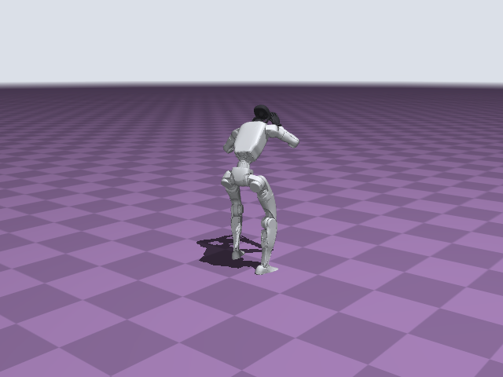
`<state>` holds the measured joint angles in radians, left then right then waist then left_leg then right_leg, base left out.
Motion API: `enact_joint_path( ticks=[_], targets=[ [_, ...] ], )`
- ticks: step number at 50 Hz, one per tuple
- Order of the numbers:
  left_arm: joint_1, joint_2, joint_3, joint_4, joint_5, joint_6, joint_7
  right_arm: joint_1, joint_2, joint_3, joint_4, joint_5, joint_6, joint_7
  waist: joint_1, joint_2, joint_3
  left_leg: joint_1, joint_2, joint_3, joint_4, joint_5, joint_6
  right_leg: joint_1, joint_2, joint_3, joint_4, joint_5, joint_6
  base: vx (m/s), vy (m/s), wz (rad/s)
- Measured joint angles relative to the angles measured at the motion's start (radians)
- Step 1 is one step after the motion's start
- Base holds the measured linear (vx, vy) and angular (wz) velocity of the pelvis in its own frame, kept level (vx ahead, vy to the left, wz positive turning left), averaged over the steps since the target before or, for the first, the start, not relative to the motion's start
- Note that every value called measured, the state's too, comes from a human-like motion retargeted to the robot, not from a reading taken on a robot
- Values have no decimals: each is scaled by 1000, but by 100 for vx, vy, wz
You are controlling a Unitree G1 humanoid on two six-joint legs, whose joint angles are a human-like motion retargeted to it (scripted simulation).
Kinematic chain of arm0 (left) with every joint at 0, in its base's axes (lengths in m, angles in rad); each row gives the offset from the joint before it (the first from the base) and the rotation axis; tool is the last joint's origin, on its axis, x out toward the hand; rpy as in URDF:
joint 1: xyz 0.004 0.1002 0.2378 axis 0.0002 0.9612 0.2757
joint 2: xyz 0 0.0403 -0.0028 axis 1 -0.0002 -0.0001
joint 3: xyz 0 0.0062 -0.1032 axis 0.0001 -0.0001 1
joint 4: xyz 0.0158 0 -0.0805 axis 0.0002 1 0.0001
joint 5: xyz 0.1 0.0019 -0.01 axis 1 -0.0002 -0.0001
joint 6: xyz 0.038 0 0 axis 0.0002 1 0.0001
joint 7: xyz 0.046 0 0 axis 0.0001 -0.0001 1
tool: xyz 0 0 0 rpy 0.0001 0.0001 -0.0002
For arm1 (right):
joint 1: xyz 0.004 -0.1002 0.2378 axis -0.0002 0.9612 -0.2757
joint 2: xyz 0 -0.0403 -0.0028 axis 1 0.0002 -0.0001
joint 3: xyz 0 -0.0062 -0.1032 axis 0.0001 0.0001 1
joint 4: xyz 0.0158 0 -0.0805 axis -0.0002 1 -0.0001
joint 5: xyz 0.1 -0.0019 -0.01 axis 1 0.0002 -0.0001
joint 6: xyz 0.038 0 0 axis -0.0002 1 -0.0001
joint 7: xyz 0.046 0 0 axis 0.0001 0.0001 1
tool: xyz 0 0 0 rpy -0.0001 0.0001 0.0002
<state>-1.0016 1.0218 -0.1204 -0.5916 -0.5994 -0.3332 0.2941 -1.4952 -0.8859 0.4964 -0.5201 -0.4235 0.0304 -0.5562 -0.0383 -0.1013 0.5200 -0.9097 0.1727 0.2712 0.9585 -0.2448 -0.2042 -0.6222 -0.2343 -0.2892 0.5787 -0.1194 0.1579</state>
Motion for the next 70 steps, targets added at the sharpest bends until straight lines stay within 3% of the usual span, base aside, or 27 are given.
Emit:
enact_joint_path(
  ticks=[3,6,8,10,11,13,15,16,20,22,25,27,30,32,35,38,43,46,50,53,55,58,60,65,67,68,70],
  targets=[
    [13,-9,12,5,13,3,-18,27,19,-8,2,-31,0,-4,64,29,0,63,110,148,-335,-9,10,77,44,-64,4,-41,2,62,-1,28],
    [11,-26,7,12,33,3,-26,55,32,-16,2,-47,-1,-1,112,57,0,156,131,242,-560,68,-6,152,65,-116,24,-68,-25,64,14,33],
    [-7,-46,-8,19,33,7,-25,69,30,-18,2,-49,2,3,125,73,0,186,111,220,-577,112,19,150,24,-149,141,-60,-93,64,25,82],
    [-29,-72,-27,31,24,8,-23,84,25,-15,2,-46,7,15,117,78,0,188,73,176,-513,110,53,92,-73,-156,355,6,-159,66,29,134],
    [-37,-83,-35,35,21,7,-24,91,23,-16,2,-45,9,25,101,80,0,188,45,158,-479,95,60,47,-110,-124,458,61,-162,68,27,177],
    [-54,-105,-48,33,12,7,-27,105,18,-33,-4,-41,14,41,68,96,0,198,-10,111,-445,58,70,-54,-97,-13,602,140,-118,68,21,204],
    [-69,-115,-60,31,17,12,-30,114,12,-54,-13,-35,16,55,33,129,0,212,-54,49,-430,26,78,-142,8,118,654,142,-43,65,14,197],
    [-72,-116,-65,31,24,15,-32,114,10,-58,-15,-35,16,58,22,144,0,225,-71,25,-429,15,83,-171,28,137,641,127,-41,63,12,163],
    [-87,-124,-82,35,55,18,-42,110,3,-63,-16,-43,18,50,-9,175,0,303,-141,-43,-454,-15,82,-221,-13,73,420,92,-76,62,9,127],
    [-92,-130,-85,40,80,15,-45,106,-2,-61,-14,-44,16,44,-46,176,0,356,-188,-81,-486,-21,64,-188,-13,44,165,120,-33,66,0,161],
    [-93,-149,-88,49,116,7,-40,109,-12,-53,-10,-39,14,40,-136,150,0,460,-287,-155,-531,-43,26,-85,-23,40,-272,179,87,72,-14,202],
    [-90,-150,-88,53,126,5,-34,109,-5,-52,-6,-31,15,42,-164,131,0,499,-279,-189,-489,-88,-8,-43,33,66,-435,166,104,72,-48,136],
    [-89,-146,-85,56,127,14,-26,103,-2,-48,-6,-9,12,43,-183,108,0,501,-258,-190,-323,-142,20,11,96,151,-478,188,104,72,-35,85],
    [-86,-132,-66,48,115,26,-22,80,-6,-42,-8,13,3,38,-192,81,0,441,-272,-150,-143,-84,60,36,49,164,-450,220,100,70,-3,66],
    [-105,-104,-55,45,99,38,1,3,-9,-5,9,31,3,32,-181,57,0,255,-215,-98,164,134,71,2,4,105,-323,229,61,62,-18,28],
    [-99,-102,-38,46,109,35,29,-26,-14,1,14,36,-3,34,-140,37,0,100,-158,-87,311,156,84,-30,16,103,-154,153,91,63,-24,3],
    [-110,-138,-13,58,107,28,29,-36,-3,-13,25,5,2,9,-36,-10,0,-2,-127,-86,-35,122,94,12,50,71,-106,61,69,62,-23,6],
    [-93,-150,-6,55,89,28,35,-6,21,-21,24,-27,11,-16,57,-12,0,96,-70,-3,-496,140,77,89,112,45,-120,22,77,73,-14,-41],
    [-44,-122,-2,57,73,17,38,57,71,-52,13,-41,3,-23,161,17,0,270,-41,54,-924,171,-2,244,207,-1,-132,-42,64,83,0,-37],
    [-88,-121,-40,75,46,14,32,52,67,-56,20,-29,2,-13,202,55,0,317,-49,-78,-961,264,18,265,227,-66,-10,-58,12,76,9,25],
    [-115,-108,-51,84,40,13,-18,66,83,-86,17,-38,-11,14,214,73,0,272,-22,-109,-813,247,14,219,205,-120,175,2,-50,75,11,54],
    [-167,-134,-89,85,-34,5,1,45,82,-80,22,-57,26,17,210,39,0,247,-89,-153,-744,253,115,0,66,-92,534,225,-18,67,14,93],
    [-169,-148,-94,93,-3,4,-40,64,79,-100,10,-45,9,45,171,72,0,195,-104,-194,-550,132,61,-82,56,-63,647,233,22,74,14,166],
    [-156,-211,-112,93,74,35,-45,107,80,-97,1,-31,17,106,78,128,0,244,-191,-311,-485,65,55,-196,88,32,434,180,8,70,13,157],
    [-154,-214,-108,91,97,32,-44,90,47,-107,6,-108,40,77,41,114,0,285,-238,-333,-488,40,42,-188,94,60,209,194,34,72,5,157],
    [-152,-215,-112,98,123,32,-45,71,0,-96,44,-256,101,71,15,106,0,313,-268,-347,-494,32,40,-162,83,48,73,213,50,74,2,177],
    [-147,-222,-120,105,130,19,-33,88,24,-60,-4,-83,28,42,-44,82,0,375,-333,-371,-502,9,27,-96,48,-22,-200,245,86,75,-8,178]
  ],
)
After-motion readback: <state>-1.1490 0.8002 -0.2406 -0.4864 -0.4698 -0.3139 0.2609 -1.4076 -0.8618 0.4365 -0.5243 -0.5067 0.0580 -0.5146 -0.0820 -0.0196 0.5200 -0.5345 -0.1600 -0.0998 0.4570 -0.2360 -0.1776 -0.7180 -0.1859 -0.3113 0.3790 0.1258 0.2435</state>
